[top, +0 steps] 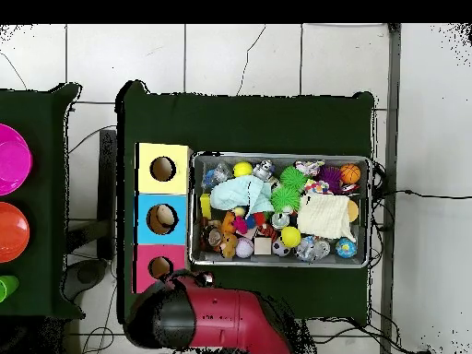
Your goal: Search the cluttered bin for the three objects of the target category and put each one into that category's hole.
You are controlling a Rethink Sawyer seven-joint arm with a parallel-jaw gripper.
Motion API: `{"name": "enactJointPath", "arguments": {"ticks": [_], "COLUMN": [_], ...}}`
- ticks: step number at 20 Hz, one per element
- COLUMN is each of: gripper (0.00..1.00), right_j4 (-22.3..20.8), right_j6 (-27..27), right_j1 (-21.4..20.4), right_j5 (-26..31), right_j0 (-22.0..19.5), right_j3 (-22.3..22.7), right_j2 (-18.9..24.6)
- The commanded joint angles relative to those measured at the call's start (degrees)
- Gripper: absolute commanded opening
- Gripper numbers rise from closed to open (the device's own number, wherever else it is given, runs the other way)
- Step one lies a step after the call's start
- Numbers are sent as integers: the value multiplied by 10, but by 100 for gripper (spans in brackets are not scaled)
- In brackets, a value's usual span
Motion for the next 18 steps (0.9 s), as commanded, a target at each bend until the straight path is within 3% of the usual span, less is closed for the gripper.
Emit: {"name": "enactJointPath", "arguments": {"ticks": [1, 13, 18], "gripper": [100, 100, 100], "right_j4": [-28, -55, -64], "right_j6": [39, 7, -7], "right_j1": [65, 128, 176], "right_j5": [-35, 3, 2], "right_j0": [-32, -55, -73], "right_j3": [-74, -173, -219], "right_j2": [32, 40, 54]}}
